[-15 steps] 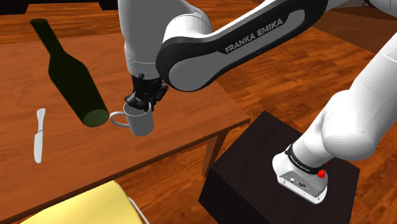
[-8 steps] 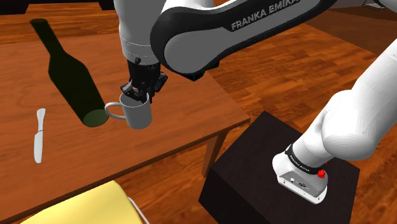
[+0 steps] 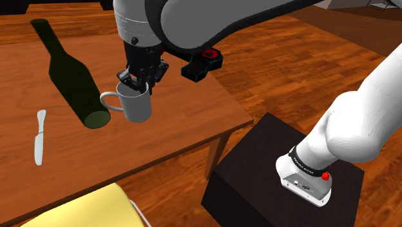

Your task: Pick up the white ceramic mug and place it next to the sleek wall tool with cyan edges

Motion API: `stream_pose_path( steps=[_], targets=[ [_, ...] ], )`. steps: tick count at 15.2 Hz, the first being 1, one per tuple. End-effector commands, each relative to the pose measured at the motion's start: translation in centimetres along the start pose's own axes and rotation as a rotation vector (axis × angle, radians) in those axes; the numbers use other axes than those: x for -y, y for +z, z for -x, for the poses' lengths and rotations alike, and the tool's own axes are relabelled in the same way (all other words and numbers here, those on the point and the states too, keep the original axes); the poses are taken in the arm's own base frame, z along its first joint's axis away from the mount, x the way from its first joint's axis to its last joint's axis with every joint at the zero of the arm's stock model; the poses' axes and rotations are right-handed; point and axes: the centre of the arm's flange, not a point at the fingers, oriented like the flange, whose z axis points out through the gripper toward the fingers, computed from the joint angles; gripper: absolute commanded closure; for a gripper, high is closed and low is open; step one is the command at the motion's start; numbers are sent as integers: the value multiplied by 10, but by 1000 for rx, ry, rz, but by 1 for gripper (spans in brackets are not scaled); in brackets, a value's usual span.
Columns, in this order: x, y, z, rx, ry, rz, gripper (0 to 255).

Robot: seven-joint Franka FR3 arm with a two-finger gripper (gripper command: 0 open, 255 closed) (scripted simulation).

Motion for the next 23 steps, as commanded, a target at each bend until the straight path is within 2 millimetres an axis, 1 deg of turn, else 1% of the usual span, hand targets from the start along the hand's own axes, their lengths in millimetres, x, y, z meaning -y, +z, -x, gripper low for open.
stream_pose_path(
  steps=[1,14,15,23],
  targets=[
    [0,-11,-2,0,0,0,255],
    [1,-79,-13,0,0,0,255],
    [1,-80,-13,0,0,0,255],
    [-104,-81,-22,0,0,0,255]
  ],
)
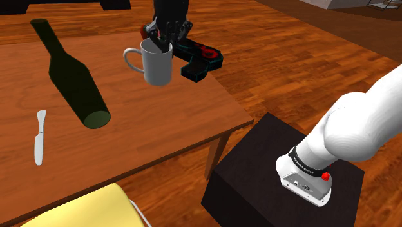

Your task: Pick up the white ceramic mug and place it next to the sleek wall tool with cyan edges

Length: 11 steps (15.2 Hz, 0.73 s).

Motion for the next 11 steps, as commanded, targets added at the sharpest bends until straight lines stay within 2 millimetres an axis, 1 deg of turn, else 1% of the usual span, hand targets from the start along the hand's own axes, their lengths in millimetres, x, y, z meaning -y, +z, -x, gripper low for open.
stream_pose_path(
  steps=[1,11],
  targets=[
    [-29,1,3,0,-1,-2,255],
    [-161,-1,-7,0,-1,-2,255]
  ],
)
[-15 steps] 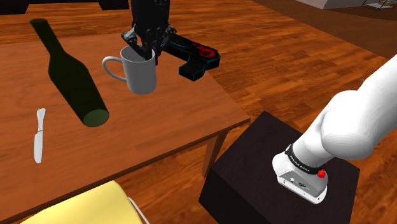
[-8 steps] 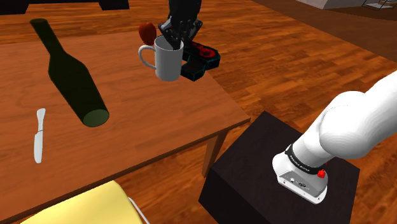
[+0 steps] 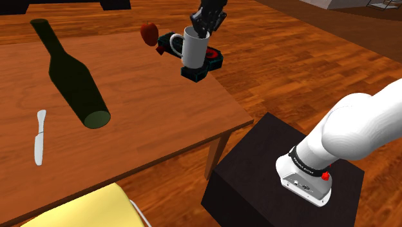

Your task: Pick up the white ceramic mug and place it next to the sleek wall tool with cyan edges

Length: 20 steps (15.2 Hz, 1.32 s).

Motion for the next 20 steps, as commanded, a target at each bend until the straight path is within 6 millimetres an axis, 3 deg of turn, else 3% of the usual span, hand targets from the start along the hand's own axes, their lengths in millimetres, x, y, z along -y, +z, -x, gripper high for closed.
stream_pose_path(
  steps=[1,4,20],
  targets=[
    [-28,2,0,-1,-2,-1,255],
    [-75,2,-3,-1,-2,-1,255],
    [-77,85,11,-1,-2,-1,255]
  ],
)
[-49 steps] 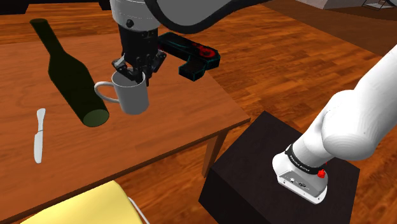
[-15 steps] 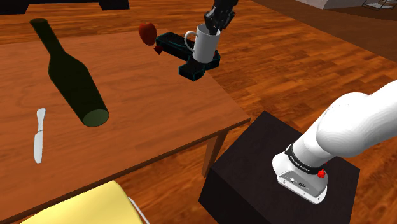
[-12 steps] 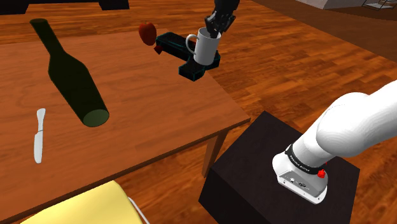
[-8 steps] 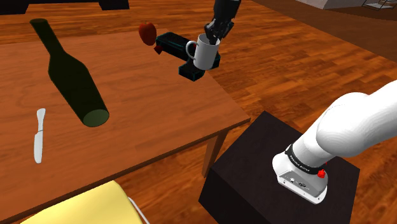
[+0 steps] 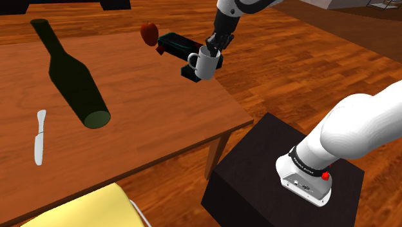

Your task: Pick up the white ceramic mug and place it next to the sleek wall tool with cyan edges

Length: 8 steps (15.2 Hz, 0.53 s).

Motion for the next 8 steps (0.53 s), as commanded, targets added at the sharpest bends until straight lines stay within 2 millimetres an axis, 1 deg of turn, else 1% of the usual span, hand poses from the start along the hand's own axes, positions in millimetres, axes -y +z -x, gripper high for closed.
stream_pose_path(
  steps=[1,8],
  targets=[
    [0,11,2,-1,0,0,255],
    [-1,47,8,-1,0,0,255]
  ],
)
